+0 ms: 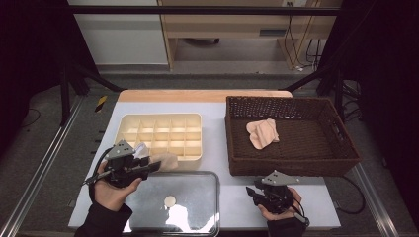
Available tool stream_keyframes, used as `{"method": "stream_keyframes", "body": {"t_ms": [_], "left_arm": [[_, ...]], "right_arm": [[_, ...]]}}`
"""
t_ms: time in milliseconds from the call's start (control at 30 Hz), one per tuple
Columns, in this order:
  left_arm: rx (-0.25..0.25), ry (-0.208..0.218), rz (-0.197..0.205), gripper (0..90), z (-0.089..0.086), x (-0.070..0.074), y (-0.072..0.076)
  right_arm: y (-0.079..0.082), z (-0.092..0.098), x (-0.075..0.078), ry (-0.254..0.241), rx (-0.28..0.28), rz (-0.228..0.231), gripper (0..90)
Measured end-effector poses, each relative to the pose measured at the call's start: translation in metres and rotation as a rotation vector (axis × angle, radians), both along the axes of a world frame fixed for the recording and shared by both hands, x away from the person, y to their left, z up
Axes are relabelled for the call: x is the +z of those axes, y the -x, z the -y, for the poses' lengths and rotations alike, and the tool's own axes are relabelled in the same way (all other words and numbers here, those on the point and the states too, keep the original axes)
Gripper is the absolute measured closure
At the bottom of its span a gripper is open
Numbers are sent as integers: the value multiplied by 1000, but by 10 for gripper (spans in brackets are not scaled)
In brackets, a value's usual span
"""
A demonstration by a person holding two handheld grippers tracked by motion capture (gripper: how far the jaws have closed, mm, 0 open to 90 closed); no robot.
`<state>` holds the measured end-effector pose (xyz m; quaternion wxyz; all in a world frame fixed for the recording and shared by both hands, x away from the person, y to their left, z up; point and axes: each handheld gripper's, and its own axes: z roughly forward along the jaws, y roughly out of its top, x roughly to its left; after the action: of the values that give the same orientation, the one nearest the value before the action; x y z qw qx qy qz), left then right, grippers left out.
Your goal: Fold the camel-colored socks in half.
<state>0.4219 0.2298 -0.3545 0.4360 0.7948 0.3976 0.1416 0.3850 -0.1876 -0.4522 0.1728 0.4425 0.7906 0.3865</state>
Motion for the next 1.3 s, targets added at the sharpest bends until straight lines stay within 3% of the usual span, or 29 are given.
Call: {"method": "stream_keyframes", "body": {"t_ms": [200,400,900,1067,1300], "left_arm": [[32,-45,19,650,-4,12,-12],[64,-58,3,650,-11,16,-25],[104,-122,-83,651,-16,-2,-55],[106,-152,-97,652,-16,-5,-60],[121,-163,-112,652,-17,-10,-66]], "right_arm": [[-1,0,0,-2,0,-4,606],[-1,0,0,-2,0,-8,607],[-2,0,-1,-5,4,-13,606],[-4,-2,-1,-7,4,-22,605],[-4,-2,-2,-4,9,-21,606]]}}
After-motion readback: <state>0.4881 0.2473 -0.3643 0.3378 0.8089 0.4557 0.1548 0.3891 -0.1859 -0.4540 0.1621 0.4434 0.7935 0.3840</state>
